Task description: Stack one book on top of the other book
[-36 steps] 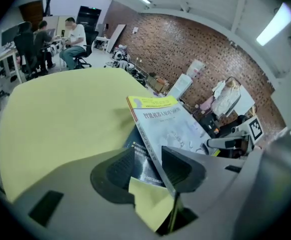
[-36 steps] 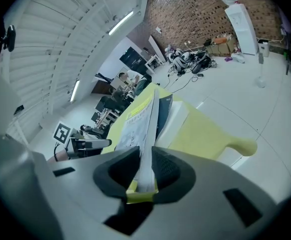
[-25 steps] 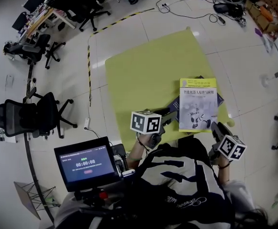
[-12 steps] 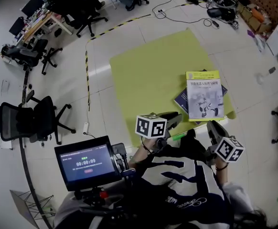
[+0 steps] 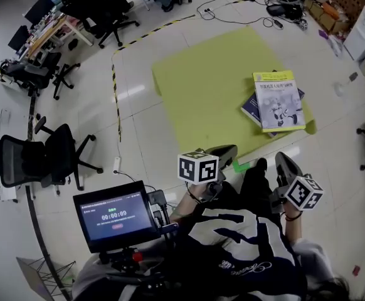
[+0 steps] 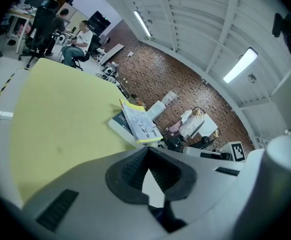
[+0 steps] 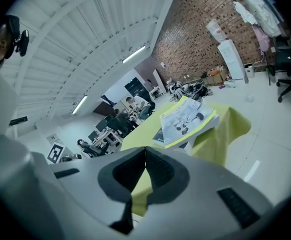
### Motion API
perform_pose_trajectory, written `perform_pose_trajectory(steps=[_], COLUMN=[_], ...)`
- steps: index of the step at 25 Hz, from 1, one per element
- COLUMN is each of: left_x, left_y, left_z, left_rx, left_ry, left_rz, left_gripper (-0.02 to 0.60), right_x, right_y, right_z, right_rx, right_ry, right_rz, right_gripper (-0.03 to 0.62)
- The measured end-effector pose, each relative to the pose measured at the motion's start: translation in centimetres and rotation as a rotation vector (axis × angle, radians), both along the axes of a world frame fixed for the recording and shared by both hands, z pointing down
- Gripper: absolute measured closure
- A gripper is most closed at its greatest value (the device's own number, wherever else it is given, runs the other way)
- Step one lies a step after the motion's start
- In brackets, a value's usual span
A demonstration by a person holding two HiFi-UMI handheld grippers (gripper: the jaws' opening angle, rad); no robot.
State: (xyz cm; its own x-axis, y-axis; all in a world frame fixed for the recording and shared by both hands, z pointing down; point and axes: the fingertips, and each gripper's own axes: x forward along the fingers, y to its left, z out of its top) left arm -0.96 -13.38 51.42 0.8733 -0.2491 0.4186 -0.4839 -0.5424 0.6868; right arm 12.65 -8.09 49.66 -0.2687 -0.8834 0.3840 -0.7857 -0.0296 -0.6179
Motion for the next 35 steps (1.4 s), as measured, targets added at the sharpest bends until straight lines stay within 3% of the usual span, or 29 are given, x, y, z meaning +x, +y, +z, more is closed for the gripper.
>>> perform_pose_trajectory(steps=[9,20,29,35], left_x=[-0.4,2.5,6.0,5.9], left_y=[6.1,11.7,22.9,30.9], left_z=[-0.7,-2.5,-3.5,-2.8], left_rx=[0.02,0.002,0.025,0.021], left_ry=[0.025,0.094,0.063,0.03], left_rz=[0.065,0.041,0.023,-0.031], left_gripper=[0.577,0.577,0.577,0.577], right_x=[-2.7,-3.0,-0.3,-1.3], right_y=[4.4,10.8,22.0,28.6], right_z=[-1.5,-2.5,-2.5,-2.1], right_rx=[0.019,0.032,0.02,0.011], right_ry=[0.009,0.022,0.016,0.018], right_rz=[-0.017,-0.079,-0.092,-0.191], right_gripper=[0.597,0.597,0.597,0.597])
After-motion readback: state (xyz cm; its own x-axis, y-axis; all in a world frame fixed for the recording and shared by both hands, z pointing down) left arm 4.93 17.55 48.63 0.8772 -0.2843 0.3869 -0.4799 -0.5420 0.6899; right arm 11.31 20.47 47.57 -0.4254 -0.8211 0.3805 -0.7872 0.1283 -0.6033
